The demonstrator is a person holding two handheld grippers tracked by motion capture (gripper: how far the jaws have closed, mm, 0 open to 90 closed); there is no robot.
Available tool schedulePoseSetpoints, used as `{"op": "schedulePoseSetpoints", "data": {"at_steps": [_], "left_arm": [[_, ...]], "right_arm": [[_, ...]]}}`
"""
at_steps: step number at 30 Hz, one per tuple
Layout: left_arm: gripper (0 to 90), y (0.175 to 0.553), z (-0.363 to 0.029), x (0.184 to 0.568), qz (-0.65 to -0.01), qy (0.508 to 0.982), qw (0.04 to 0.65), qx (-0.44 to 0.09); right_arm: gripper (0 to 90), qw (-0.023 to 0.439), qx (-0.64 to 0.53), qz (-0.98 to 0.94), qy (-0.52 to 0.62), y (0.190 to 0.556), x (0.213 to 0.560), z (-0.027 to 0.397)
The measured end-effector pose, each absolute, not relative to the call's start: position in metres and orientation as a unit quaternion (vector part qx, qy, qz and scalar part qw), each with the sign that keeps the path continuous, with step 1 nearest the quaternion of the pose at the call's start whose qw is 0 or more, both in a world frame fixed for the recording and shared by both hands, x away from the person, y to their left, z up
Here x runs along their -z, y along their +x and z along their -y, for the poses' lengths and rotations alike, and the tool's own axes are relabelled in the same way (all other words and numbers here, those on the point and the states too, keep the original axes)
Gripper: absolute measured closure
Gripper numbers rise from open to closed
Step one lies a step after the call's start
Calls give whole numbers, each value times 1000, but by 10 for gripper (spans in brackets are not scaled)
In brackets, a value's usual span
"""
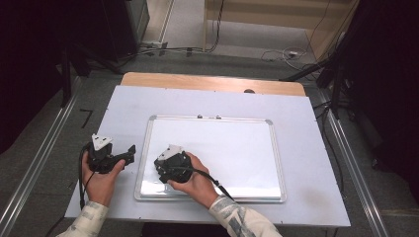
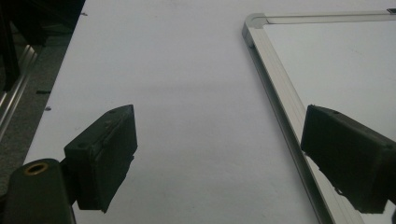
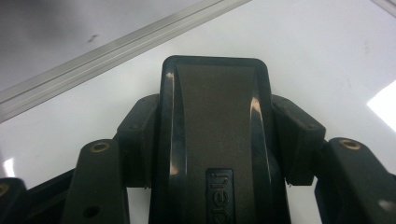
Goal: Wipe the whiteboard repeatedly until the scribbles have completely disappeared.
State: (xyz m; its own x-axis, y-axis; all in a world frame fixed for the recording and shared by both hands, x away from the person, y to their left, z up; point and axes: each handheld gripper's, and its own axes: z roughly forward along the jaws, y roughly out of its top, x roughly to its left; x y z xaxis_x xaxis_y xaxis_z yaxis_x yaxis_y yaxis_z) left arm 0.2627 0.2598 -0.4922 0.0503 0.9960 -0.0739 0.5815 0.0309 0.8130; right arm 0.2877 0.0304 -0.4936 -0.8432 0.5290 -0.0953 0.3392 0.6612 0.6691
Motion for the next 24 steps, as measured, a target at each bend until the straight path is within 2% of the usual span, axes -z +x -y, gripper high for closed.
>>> {"op": "schedulePoseSetpoints", "data": {"at_steps": [11,17,21,24], "left_arm": [[113,262,-261,492,-626,629,355,-292],[113,262,-263,493,-627,629,357,-290],[113,263,-264,494,-629,628,355,-288],[113,263,-264,494,-629,629,354,-287]], "right_arm": [[386,160,-332,-883,290,330,493,-29],[387,146,-336,-875,316,341,491,-23],[387,134,-376,-848,349,350,476,-5],[386,143,-386,-837,360,353,464,8]]}}
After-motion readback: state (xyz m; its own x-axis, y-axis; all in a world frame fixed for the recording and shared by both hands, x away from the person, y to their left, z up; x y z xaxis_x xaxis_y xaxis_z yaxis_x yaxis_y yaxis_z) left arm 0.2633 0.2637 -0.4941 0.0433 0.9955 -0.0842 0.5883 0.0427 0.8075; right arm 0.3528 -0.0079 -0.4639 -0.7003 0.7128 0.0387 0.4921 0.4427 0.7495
